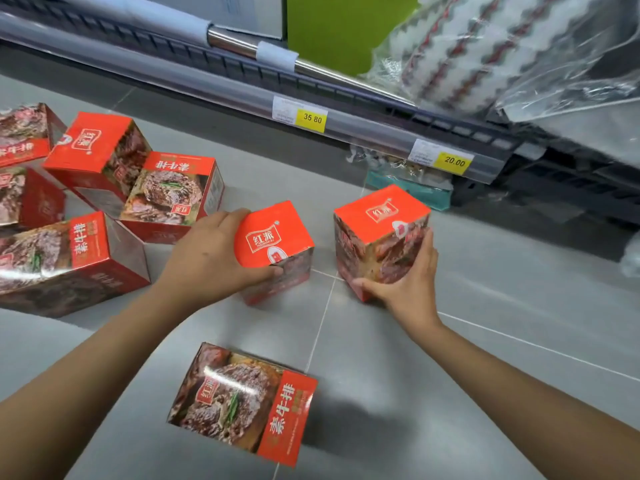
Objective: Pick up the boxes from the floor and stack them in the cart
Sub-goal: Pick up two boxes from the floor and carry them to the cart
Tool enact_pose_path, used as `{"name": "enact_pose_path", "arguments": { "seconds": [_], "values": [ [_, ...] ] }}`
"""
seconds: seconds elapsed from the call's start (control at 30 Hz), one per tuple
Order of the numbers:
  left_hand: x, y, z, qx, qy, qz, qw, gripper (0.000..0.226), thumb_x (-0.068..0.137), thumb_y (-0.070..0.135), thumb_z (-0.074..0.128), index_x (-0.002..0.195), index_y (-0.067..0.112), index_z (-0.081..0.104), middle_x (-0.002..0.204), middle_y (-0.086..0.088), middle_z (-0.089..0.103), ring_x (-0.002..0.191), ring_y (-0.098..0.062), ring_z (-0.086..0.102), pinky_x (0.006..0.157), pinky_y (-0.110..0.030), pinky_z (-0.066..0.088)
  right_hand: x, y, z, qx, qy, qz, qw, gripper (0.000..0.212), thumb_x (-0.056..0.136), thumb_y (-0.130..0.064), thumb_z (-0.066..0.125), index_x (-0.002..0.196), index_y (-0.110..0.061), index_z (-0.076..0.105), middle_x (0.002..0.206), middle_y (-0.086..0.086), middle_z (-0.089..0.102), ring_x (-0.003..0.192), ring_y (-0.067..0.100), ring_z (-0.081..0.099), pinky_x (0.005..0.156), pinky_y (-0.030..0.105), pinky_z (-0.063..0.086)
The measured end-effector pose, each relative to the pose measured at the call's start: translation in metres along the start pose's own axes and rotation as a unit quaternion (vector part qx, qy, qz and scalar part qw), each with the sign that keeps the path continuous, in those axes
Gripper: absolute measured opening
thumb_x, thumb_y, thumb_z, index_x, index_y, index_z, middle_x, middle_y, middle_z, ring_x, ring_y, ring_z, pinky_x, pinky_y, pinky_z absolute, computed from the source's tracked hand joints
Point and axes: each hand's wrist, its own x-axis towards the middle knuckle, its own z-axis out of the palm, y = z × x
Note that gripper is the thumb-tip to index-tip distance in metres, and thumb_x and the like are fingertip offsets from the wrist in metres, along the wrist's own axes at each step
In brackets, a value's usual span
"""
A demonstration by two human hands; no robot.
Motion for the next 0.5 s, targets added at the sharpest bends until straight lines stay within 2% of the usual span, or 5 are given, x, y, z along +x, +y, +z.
{"name": "enact_pose_path", "arguments": {
  "seconds": [0.13,0.27,0.37,0.43,0.5],
  "values": [
    [0.005,0.005,-0.001,0.0,0.006,-0.009,1.0,0.097,0.063,0.062,0.075,0.141,0.017,0.039,0.129,-0.006,0.052,0.117,-0.025,0.048,0.094,-0.039,0.04,-0.016,0.015,-0.007,0.085,-0.004,0.031,0.996,0.144,0.034,-0.064,0.09,0.15,-0.018,0.017,0.142,0.003,0.04,0.134,0.017,0.042,0.113,0.045,0.035],
    [0.006,0.004,-0.001,-0.005,-0.006,-0.01,1.0,0.099,0.062,0.063,0.075,0.141,0.017,0.038,0.13,-0.006,0.052,0.117,-0.026,0.049,0.094,-0.041,0.041,-0.014,0.007,-0.023,0.124,-0.039,0.02,0.991,0.138,0.043,-0.043,0.088,0.153,-0.03,0.006,0.13,-0.011,0.043,0.12,0.0,0.047,0.105,0.018,0.036],
    [0.009,0.001,-0.003,0.006,-0.027,-0.007,1.0,0.103,0.061,0.069,0.071,0.143,0.017,0.036,0.134,-0.006,0.05,0.118,-0.026,0.049,0.096,-0.043,0.042,0.003,-0.001,-0.039,0.108,-0.087,-0.047,0.989,0.133,0.047,-0.041,0.093,0.143,-0.057,0.003,0.139,-0.004,0.036,0.128,0.003,0.043,0.104,0.02,0.037],
    [0.011,0.001,-0.006,0.03,-0.027,0.018,0.999,0.106,0.061,0.072,0.068,0.145,0.02,0.03,0.139,-0.007,0.046,0.123,-0.027,0.046,0.1,-0.045,0.039,0.013,-0.003,-0.045,0.07,-0.141,-0.084,0.984,0.121,0.05,-0.039,0.093,0.136,-0.068,0.013,0.14,-0.011,0.035,0.13,0.004,0.041,0.106,0.027,0.039],
    [0.014,0.005,-0.006,0.061,-0.029,0.055,0.996,0.109,0.063,0.073,0.066,0.149,0.026,0.018,0.145,-0.006,0.039,0.129,-0.027,0.041,0.105,-0.049,0.036,0.016,-0.006,-0.045,0.043,-0.156,-0.102,0.981,0.104,0.051,-0.042,0.091,0.131,-0.067,0.029,0.134,-0.018,0.042,0.123,0.0,0.046,0.104,0.027,0.043]
  ]
}}
